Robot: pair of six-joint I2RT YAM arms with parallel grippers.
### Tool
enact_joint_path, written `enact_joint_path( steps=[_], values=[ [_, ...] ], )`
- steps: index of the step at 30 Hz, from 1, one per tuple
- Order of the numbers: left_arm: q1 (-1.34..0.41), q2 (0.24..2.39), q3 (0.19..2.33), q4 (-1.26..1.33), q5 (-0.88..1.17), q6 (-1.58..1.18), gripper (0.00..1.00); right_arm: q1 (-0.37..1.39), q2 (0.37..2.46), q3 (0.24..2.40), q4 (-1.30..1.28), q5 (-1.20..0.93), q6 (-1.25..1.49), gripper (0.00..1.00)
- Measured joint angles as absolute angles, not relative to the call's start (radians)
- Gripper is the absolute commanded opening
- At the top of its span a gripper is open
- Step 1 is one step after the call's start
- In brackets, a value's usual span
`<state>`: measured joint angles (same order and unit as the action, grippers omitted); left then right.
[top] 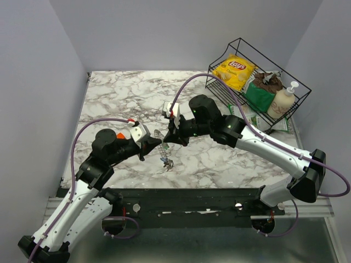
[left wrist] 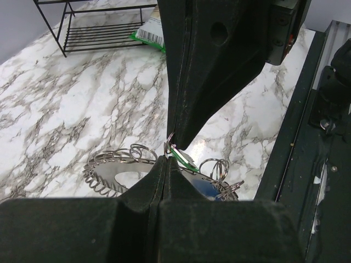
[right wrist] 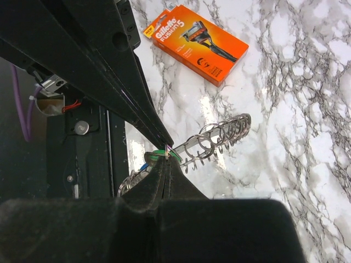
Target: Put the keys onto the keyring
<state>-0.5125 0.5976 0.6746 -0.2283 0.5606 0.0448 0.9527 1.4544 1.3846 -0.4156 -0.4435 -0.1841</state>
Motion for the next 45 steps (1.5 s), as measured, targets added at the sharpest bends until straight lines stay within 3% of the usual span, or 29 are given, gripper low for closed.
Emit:
enact_joint_path(
  steps=[39,41,45],
  values=[
    [-0.513,0.577,0.673,-0.224,0.581,0.041,0.0,0.954,1.445,1.338,-0.413,-0.403,-0.158,0.01],
    [-0.513,0.577,0.673,-0.224,0.582,0.04,0.0,0.954,1.445,1.338,-0.413,-0.4,-0.157,0.1],
    [-0.513,0.577,0.673,-0.223,0.584,0.039,0.0,0.954,1.435,1.328,-0.413,-0.383,-0.156,0.41]
  ],
)
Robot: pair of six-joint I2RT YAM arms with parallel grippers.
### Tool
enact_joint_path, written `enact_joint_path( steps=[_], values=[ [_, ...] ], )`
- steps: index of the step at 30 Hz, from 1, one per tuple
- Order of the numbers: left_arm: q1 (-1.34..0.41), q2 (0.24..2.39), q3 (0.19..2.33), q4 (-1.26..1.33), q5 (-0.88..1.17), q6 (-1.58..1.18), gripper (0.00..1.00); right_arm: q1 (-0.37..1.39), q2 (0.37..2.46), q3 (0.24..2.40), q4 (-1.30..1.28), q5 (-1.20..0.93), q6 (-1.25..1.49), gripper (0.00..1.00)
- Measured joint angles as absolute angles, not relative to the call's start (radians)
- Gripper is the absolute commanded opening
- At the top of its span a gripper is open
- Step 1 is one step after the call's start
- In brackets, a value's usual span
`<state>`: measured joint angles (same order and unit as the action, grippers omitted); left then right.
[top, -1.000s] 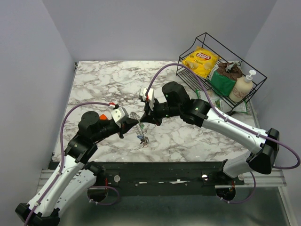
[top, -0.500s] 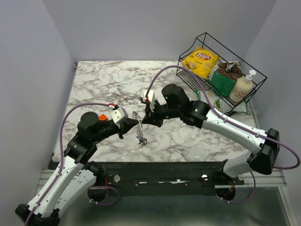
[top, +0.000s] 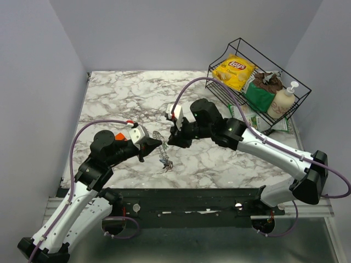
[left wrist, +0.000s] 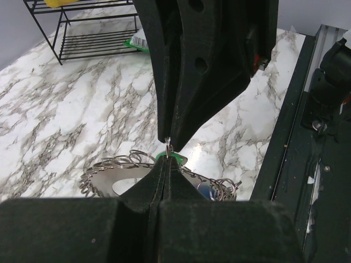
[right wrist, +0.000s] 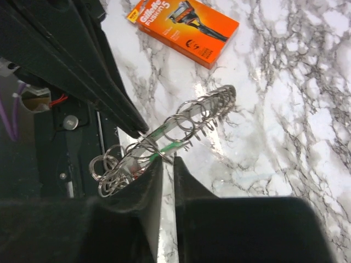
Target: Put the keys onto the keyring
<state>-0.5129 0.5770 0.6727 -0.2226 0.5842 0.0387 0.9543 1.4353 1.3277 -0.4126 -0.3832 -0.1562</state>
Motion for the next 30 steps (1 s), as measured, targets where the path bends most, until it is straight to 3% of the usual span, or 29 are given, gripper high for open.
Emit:
enact_joint_path(
  steps=[5,6,10,26,30],
  values=[
    [-0.513,0.577,0.673,-0.216,0.591,0.036,0.0,0.951,1.386,1.283,-0.409,-0.354,-0.176,0.7],
    [-0.513,0.577,0.673,-0.216,0.593,0.036,0.0,0.95,1.369,1.268,-0.405,-0.349,-0.184,0.79],
    [-0.513,0.577,0.673,-0.215,0.596,0.036,0.0,0.949,1.282,1.197,-0.379,-0.337,-0.212,0.96],
    [-0.513,0.571,0.673,-0.162,0.725,-0.005,0.0,0.929,1.076,1.037,-0.234,-0.537,-0.34,0.96],
    [-0.513,0.58,0.673,-0.146,0.781,-0.028,0.0,0.927,1.061,1.045,-0.217,-0.625,-0.332,0.8]
  ],
)
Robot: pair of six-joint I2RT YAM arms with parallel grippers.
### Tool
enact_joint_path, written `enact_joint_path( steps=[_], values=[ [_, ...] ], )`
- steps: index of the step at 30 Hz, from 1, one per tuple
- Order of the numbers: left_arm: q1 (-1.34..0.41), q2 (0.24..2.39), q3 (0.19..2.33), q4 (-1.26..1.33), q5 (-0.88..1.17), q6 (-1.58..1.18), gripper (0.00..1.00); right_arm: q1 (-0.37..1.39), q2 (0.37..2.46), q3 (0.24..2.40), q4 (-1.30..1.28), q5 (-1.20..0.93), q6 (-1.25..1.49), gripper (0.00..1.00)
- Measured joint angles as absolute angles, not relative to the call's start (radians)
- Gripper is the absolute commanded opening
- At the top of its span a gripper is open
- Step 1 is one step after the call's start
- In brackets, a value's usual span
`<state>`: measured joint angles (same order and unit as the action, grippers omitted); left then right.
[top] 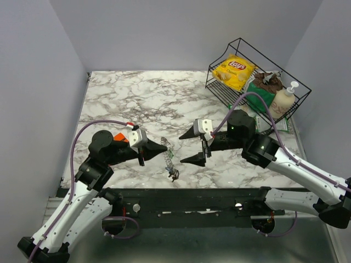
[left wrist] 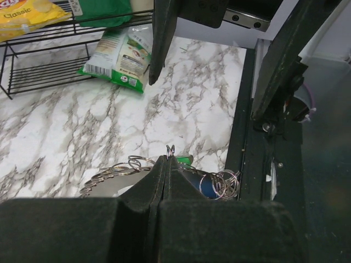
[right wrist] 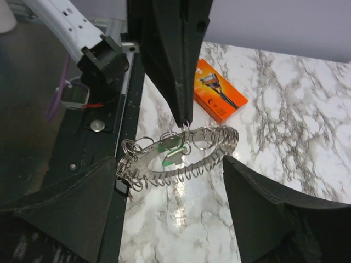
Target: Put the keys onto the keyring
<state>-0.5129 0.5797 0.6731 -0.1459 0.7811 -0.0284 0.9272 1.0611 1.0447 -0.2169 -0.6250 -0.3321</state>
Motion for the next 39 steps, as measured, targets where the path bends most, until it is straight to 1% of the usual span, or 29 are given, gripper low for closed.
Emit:
enact_joint_path(
  steps=[3,7,13,15,18,22,26,28,38,39],
  values=[
    [-0.513,0.585,0.673,-0.132,0.808,-0.042,0.0,0.927,1.068,1.063,-0.21,-0.677,-0.316,0.73],
    [-0.513,0.586,0.673,-0.114,0.824,-0.056,0.0,0.927,1.092,1.09,-0.2,-0.734,-0.29,0.73],
    [-0.513,0.587,0.673,-0.084,0.836,-0.075,0.0,0.927,1.142,1.101,-0.179,-0.77,-0.254,0.68],
    [-0.513,0.587,0.673,-0.078,0.839,-0.078,0.0,0.927,1.156,1.101,-0.173,-0.773,-0.245,0.66],
    [-0.513,0.587,0.673,-0.067,0.844,-0.083,0.0,0.927,1.176,1.101,-0.164,-0.772,-0.232,0.66],
    [-0.513,0.587,0.673,-0.059,0.85,-0.089,0.0,0.927,1.184,1.101,-0.147,-0.763,-0.216,0.62],
    [-0.513,0.588,0.673,-0.053,0.85,-0.094,0.0,0.927,1.184,1.101,-0.128,-0.757,-0.206,0.6],
    [-0.515,0.588,0.673,-0.052,0.851,-0.096,0.0,0.927,1.187,1.101,-0.12,-0.757,-0.201,0.57],
    [-0.515,0.59,0.673,-0.038,0.851,-0.1,0.0,0.927,1.218,1.101,-0.113,-0.757,-0.191,0.47],
    [-0.515,0.59,0.673,-0.038,0.851,-0.101,0.0,0.927,1.218,1.101,-0.112,-0.756,-0.191,0.44]
  ],
)
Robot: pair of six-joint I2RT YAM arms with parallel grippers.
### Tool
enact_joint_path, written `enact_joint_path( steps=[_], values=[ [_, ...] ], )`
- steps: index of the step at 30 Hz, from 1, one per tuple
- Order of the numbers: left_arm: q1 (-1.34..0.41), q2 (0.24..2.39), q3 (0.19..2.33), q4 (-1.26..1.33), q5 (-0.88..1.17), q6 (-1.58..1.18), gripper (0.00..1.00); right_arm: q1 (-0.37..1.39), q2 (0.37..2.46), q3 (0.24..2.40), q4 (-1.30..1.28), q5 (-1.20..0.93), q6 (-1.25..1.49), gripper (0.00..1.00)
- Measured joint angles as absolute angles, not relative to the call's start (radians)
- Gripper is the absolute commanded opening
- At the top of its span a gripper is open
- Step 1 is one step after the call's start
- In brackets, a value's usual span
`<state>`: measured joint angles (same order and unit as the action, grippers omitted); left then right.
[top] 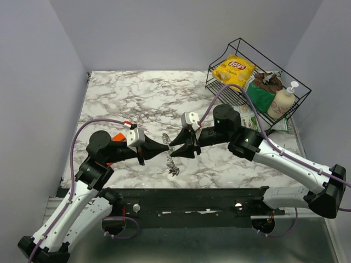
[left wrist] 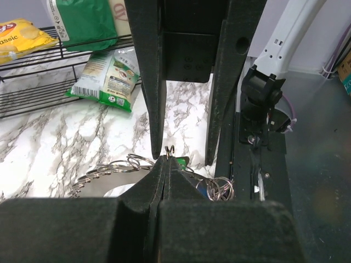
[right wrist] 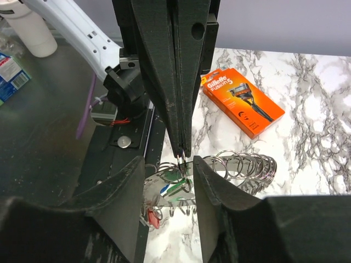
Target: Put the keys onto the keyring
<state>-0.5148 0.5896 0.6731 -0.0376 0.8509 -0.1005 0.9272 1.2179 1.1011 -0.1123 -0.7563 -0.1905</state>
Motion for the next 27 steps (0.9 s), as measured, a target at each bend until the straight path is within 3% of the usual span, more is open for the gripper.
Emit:
enact_joint_path(
  steps=[14,19,27],
  values=[
    [-0.515,0.583,0.673,-0.03,0.851,-0.104,0.0,0.916,1.217,1.096,-0.106,-0.744,-0.202,0.18],
    [-0.515,0.583,0.673,-0.024,0.851,-0.106,0.0,0.912,1.217,1.094,-0.105,-0.744,-0.203,0.01],
    [-0.515,0.583,0.673,-0.02,0.854,-0.121,0.0,0.908,1.217,1.094,-0.104,-0.743,-0.208,0.01]
  ],
)
